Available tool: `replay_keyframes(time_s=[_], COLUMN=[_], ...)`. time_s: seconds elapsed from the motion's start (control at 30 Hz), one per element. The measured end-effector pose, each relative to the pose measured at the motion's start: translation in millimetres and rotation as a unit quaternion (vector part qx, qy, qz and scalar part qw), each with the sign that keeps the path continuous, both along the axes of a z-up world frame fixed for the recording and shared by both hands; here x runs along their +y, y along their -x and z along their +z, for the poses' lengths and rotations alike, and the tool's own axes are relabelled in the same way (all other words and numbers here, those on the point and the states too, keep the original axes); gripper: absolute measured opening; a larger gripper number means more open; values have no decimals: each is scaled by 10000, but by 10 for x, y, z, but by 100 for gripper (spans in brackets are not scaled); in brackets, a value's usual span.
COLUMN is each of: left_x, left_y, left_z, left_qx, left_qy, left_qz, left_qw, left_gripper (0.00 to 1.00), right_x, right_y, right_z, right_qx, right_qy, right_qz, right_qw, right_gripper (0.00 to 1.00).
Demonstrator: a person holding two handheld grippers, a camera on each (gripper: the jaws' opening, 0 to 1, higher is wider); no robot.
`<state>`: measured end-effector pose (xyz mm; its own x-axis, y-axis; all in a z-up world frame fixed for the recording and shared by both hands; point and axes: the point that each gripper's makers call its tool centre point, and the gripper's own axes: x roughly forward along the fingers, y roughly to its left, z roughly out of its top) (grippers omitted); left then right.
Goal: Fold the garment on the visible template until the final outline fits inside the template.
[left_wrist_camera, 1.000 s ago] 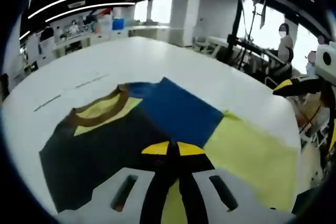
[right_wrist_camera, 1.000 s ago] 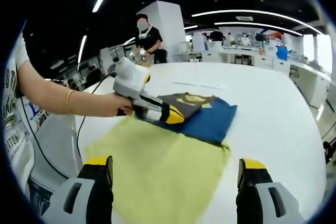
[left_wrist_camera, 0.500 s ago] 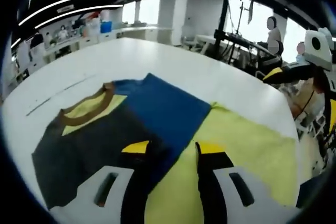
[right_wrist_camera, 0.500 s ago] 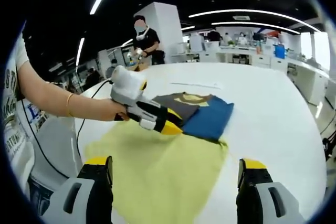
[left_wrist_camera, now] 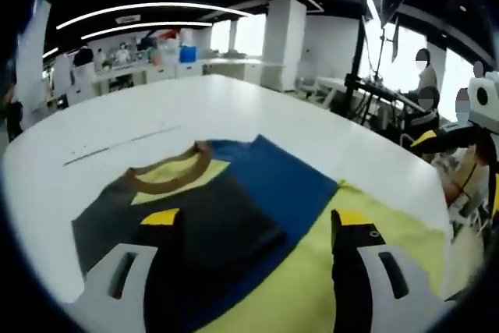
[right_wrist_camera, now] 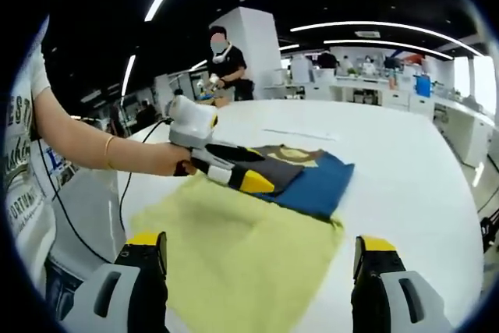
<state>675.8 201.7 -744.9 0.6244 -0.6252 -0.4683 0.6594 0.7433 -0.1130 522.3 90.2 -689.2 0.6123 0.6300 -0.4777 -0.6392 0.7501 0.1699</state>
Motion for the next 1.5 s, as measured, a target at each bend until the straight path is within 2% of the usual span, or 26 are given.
replay_keyframes(time_s=[0.1,0.3,0.4,0.47,0.53,0.63,0.93,1.1,1.5], left_x=[91,283,361,392,438,467,529,497,375], left_y=[-22,-40,-58,-44,-30,-19,-12,0,-11], left_z=[-26,-121,-141,-184,-249,-288,-346,-353,-163], left_qx=[76,242,318,556,755,773,1071,1178,1089], left_qy=[12,-51,88,224,201,138,326,445,724], left_qz=[174,541,795,972,1082,1086,1231,1197,1063], left_qw=[9998,9982,9963,9935,9911,9910,9861,9848,9857], left_gripper=[77,70,62,54,44,32,8,2,1], right_x=[6,7,5,5,5,7,14,10,-9], right_y=[4,10,14,18,27,35,68,82,90], right_z=[6,3,-1,-1,-3,-7,-22,-40,-37], right_qx=[-11,-22,-20,-16,-8,-1,20,42,26], right_qy=[-2,29,35,35,30,24,36,45,69], right_qz=[18,30,32,26,10,-1,-24,-41,-44], right_qw=[10000,10000,10000,10000,10000,10000,10000,10000,10000], right_gripper=[99,99,99,99,99,99,99,99,99])
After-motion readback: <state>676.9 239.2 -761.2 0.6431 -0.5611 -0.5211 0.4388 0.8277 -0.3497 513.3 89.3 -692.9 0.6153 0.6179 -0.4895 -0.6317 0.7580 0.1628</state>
